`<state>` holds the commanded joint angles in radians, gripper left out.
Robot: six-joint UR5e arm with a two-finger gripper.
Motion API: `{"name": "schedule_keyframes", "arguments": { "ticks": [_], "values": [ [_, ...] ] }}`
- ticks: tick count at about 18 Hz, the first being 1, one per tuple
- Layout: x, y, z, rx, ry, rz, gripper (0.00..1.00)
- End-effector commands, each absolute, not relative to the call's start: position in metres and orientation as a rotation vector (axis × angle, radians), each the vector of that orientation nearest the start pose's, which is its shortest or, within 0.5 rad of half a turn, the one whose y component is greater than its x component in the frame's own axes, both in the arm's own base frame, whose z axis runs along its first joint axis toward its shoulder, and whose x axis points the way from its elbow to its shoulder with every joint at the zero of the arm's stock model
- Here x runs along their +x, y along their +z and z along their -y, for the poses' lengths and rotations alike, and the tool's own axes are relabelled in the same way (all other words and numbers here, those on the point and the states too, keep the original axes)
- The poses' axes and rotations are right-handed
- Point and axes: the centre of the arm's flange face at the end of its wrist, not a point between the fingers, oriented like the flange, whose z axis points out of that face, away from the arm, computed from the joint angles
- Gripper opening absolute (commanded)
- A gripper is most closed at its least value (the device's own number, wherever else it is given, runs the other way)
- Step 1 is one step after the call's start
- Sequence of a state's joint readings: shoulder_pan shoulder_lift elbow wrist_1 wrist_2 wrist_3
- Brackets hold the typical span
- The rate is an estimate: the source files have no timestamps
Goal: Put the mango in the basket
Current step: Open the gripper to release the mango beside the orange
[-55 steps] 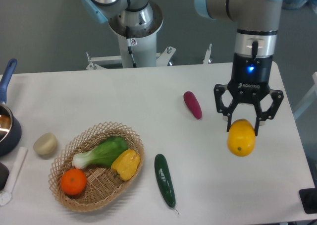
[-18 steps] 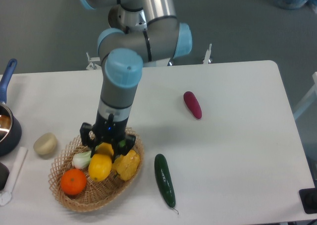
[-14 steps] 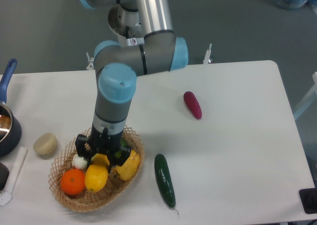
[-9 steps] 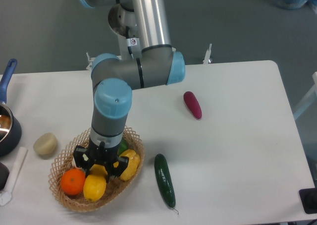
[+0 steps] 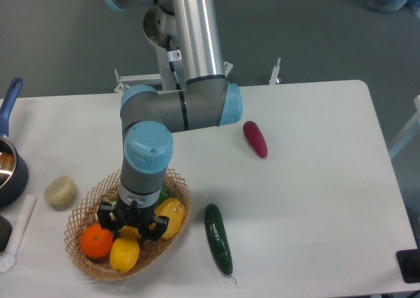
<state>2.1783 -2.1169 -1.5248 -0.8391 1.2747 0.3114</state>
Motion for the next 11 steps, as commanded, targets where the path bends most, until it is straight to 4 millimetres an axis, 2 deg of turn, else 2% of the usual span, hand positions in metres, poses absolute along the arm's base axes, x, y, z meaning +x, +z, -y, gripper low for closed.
{"name": "schedule_keyframes", "arguments": {
  "ticks": [2, 3, 7, 10, 11],
  "values": [
    [-0.258, 0.273, -0.656, -2.762, -0.221, 0.358, 0.92],
    [-0.258, 0.277, -0.656, -2.759, -0.218, 0.359, 0.97],
    [-0.258, 0.296, -0.655, -2.734, -0.196, 0.345, 1.0],
    [-0.257, 0.301, -0.654, -2.73, -0.19, 0.344, 1.0],
    [-0.258, 0.312, -0.653, -2.716, -0.175, 0.34, 1.0]
  ]
}}
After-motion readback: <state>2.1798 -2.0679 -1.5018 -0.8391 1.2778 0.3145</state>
